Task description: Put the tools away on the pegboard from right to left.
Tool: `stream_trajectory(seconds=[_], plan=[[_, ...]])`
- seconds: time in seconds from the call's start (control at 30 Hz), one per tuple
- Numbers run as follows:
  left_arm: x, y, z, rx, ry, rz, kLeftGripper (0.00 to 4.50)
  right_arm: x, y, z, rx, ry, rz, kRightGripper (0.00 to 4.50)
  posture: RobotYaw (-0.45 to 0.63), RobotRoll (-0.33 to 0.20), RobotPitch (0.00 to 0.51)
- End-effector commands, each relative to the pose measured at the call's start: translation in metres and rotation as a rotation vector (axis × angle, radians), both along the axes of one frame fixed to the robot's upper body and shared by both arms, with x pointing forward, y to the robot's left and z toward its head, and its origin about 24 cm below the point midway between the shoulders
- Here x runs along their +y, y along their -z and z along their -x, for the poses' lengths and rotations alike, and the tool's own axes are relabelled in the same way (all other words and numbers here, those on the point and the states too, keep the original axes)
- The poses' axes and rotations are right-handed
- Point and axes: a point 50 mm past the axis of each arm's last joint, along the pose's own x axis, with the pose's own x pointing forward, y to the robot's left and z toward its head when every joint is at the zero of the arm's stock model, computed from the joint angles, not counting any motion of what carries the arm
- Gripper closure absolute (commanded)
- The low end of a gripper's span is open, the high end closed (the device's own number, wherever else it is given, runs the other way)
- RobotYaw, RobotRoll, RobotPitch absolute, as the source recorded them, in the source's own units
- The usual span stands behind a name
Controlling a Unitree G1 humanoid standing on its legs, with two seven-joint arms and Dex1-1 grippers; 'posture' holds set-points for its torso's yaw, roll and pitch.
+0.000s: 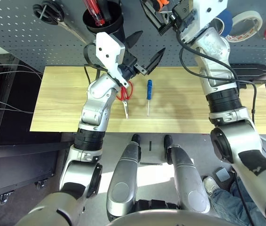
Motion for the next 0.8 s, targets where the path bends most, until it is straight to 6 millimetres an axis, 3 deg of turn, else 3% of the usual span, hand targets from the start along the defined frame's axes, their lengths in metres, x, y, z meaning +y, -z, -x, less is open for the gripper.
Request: stream_trajectory(seconds=[0.03,0.17,0.47,0.53,0.73,0.8], plan=[[0.001,0.007,0.000,0.011,0.001,-0.023,0.00,-0.013,-0.013,0.026,-0.046,-0.044,-0.065,0.04,0.14,0.000,0.478],[0.003,0.012,-0.001,0.019,0.001,-0.039,0.00,-0.016,-0.014,0.050,-0.052,-0.116,-0.014,0.04,0.13,0.000,0.475],[-0.002,0.033,-0.010,0.077,0.010,-0.116,0.00,-0.028,0.039,0.065,0.145,-0.170,0.198,0.04,0.08,0.000,0.457],[-0.004,0.038,-0.010,0.089,0.019,-0.146,0.00,-0.034,0.053,0.067,0.205,-0.163,0.216,0.04,0.08,0.000,0.457],[-0.009,0.070,-0.013,0.245,0.045,-0.275,0.00,-0.073,0.131,0.068,0.532,-0.046,0.264,0.04,0.08,0.000,0.455],[-0.011,0.077,-0.014,0.273,0.041,-0.295,0.00,-0.081,0.146,0.068,0.597,-0.019,0.273,0.04,0.08,0.000,0.455]])
